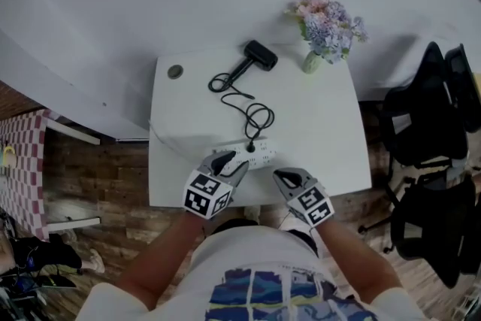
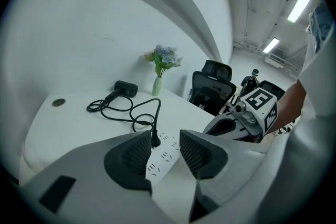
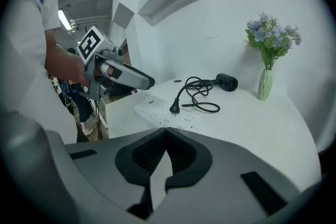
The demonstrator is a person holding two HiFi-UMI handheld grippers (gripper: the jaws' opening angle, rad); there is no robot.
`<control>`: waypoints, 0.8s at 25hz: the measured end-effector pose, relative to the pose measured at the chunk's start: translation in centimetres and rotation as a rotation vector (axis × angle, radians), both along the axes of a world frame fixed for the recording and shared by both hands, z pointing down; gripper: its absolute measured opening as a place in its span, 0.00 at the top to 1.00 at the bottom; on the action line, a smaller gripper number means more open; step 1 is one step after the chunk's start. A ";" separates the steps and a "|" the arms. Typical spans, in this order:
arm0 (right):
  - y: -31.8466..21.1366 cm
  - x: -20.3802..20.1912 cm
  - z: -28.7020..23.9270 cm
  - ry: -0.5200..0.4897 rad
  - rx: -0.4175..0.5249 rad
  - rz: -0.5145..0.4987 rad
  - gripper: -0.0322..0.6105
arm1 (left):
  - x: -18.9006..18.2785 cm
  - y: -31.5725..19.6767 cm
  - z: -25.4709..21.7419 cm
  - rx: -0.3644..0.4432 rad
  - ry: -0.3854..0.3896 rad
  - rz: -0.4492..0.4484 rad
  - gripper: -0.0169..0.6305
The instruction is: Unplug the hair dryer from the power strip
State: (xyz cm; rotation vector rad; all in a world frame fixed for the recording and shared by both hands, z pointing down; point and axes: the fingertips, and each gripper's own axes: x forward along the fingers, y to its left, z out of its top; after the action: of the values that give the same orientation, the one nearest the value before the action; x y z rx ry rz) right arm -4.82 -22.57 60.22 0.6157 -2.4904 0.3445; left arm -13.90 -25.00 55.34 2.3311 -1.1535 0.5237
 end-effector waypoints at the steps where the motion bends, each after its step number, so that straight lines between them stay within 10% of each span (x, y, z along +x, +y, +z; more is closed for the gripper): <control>1: -0.4 -0.1 0.4 0.005 -0.002 0.004 0.95 | 0.0 -0.4 0.3 -0.005 -0.004 0.011 0.73; 20: -3.9 -2.9 4.2 0.068 -0.009 -0.031 0.95 | 1.8 -5.6 5.3 -0.106 -0.009 0.135 0.73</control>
State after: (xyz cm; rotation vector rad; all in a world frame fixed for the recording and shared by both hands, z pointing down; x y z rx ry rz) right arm -7.68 -26.43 64.41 0.5755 -2.4291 0.3182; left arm -12.07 -30.58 60.61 2.3269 -0.9530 0.6280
